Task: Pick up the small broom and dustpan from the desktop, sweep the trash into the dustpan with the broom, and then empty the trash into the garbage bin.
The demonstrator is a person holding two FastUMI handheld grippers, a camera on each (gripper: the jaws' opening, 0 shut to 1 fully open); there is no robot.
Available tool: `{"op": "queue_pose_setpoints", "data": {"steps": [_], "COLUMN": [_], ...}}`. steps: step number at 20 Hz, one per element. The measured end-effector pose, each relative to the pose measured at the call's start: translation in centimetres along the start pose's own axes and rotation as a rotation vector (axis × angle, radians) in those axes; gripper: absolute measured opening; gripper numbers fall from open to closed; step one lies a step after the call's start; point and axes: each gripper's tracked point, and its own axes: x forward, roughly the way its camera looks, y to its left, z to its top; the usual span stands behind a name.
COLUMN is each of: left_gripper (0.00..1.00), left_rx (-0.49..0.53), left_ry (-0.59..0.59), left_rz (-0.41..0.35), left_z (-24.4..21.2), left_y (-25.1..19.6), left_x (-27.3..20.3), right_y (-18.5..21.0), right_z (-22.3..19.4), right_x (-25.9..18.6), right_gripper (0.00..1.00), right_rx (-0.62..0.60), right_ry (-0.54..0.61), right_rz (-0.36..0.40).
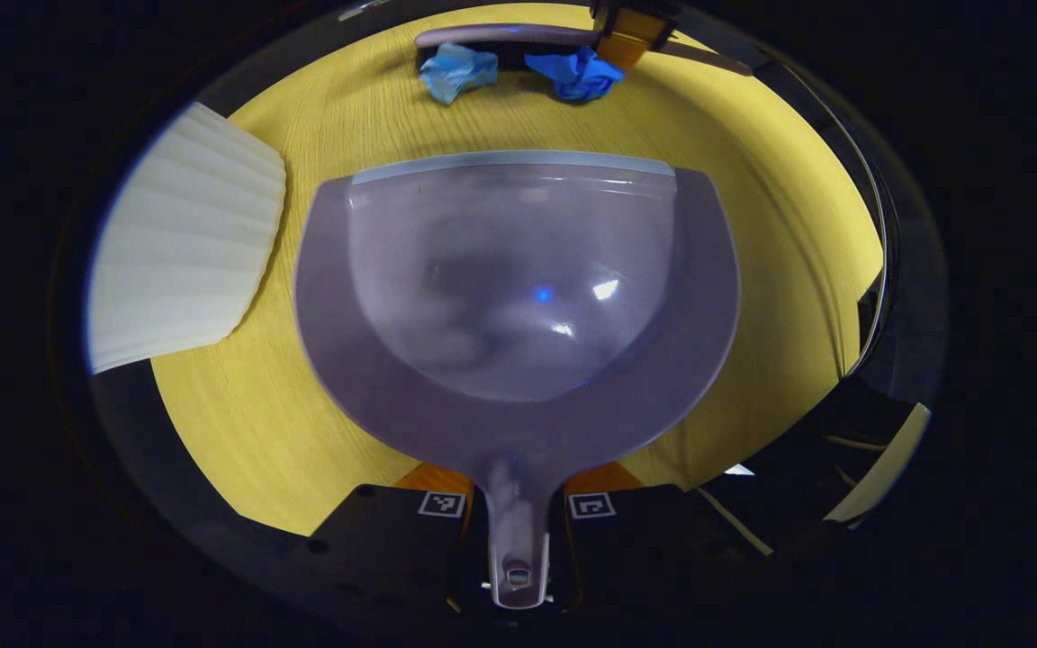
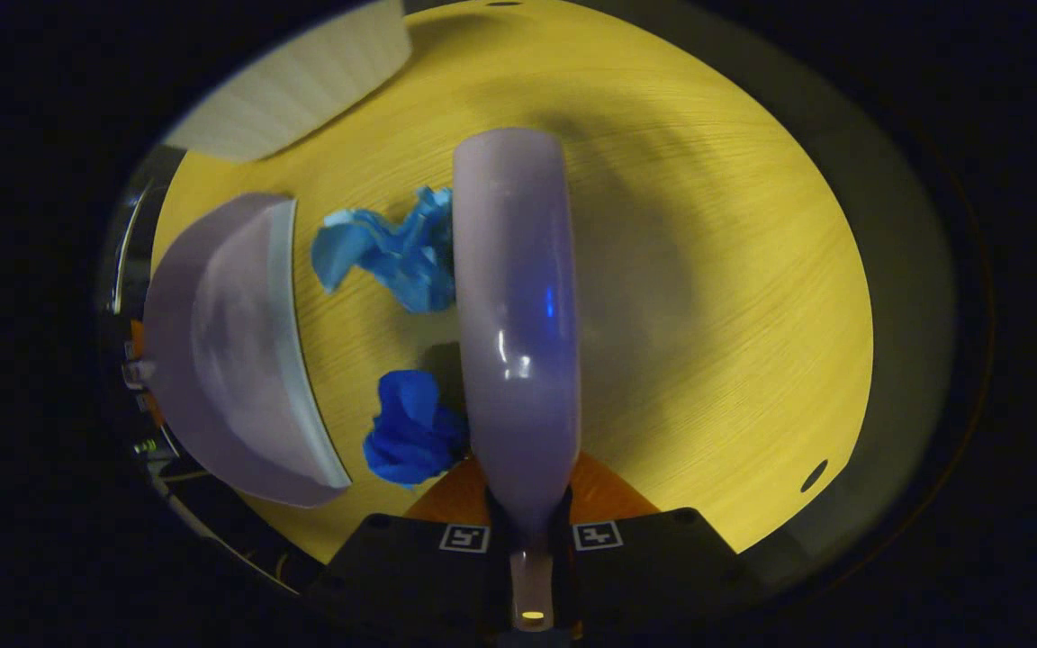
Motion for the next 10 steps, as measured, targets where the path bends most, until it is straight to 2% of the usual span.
{"op": "queue_pose_setpoints", "data": {"steps": [1,2,5,7,8,10], "left_gripper": [0.25,0.25,0.25,0.25,0.27,0.25], "left_rx": [0.002,0.005,0.028,0.071,0.076,0.066], "left_ry": [0.002,-0.003,-0.012,0.0,-0.009,-0.02], "left_rz": [0.005,0.007,0.004,0.014,0.015,0.016], "left_z": [0.0,0.0,0.0,-0.6,-0.4,-0.2], "left_y": [0.0,0.1,0.3,0.6,0.6,0.5], "left_x": [0.0,0.0,0.0,-0.1,0.4,0.1], "right_y": [1.4,2.3,6.1,8.9,10.9,10.8], "right_z": [-1.1,-0.8,-1.1,-1.9,-2.3,-2.5], "right_x": [-0.2,-0.4,-1.1,-1.6,-2.2,-2.7], "right_gripper": [0.18,0.19,0.19,0.19,0.19,0.19], "right_rx": [-0.031,-0.067,-0.095,-0.079,-0.034,0.04], "right_ry": [0.044,0.031,0.034,0.081,0.097,0.064], "right_rz": [0.039,0.044,0.211,0.389,0.518,0.605]}}
